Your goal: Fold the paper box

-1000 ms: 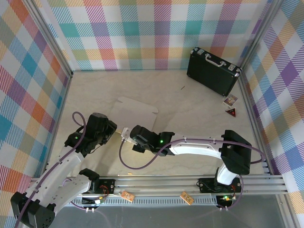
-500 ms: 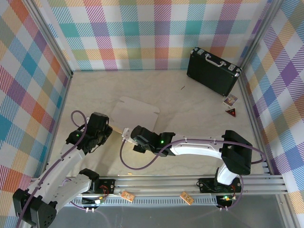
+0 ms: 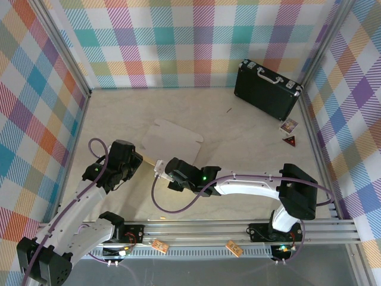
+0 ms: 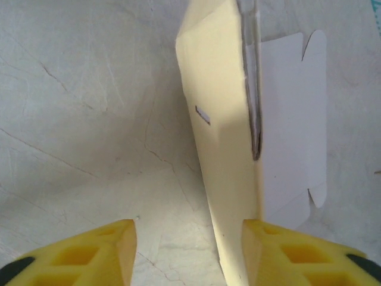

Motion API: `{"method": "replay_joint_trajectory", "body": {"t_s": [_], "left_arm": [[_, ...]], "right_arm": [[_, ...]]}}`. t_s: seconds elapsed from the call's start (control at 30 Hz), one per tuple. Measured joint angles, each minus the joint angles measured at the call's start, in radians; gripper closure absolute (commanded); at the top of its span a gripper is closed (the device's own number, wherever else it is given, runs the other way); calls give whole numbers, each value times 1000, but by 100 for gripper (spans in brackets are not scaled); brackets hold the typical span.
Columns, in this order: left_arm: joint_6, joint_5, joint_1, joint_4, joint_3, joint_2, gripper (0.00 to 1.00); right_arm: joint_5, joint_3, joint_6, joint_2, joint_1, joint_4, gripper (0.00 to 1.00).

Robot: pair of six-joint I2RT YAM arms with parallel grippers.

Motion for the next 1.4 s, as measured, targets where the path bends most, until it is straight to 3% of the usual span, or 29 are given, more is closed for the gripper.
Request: {"method": "replay_joint_trajectory", "body": {"t_s": [0.4,0.6,0.73,0.93,0.97,1.0,1.2,1.4], "left_arm": [[9,35,0,53,-1,-68,43],[9,31,2,56,-1,-16,47],[10,29,7,56,-1,47,65],[9,26,23,62,-1,66,81],[10,28,26,63,-3,66,86],[6,32,29,68,-7,66,99],[-4,76,48,116,-21,76,100],[-6,94,53,132,-33,71,100]], "right_arm": [[-9,-6,-8,0,1,-1,100],[-14,-6,-11,0,1,-1,100],[-16,-6,-11,0,1,-1,100],[-20,-17,-11,-2,1,8,100],[-21,-18,-11,-3,1,10,100],[-21,-19,-11,-3,1,11,100],[-31,-23,-11,-3,1,13,100],[-50,-24,-21,-3,1,13,73]]}}
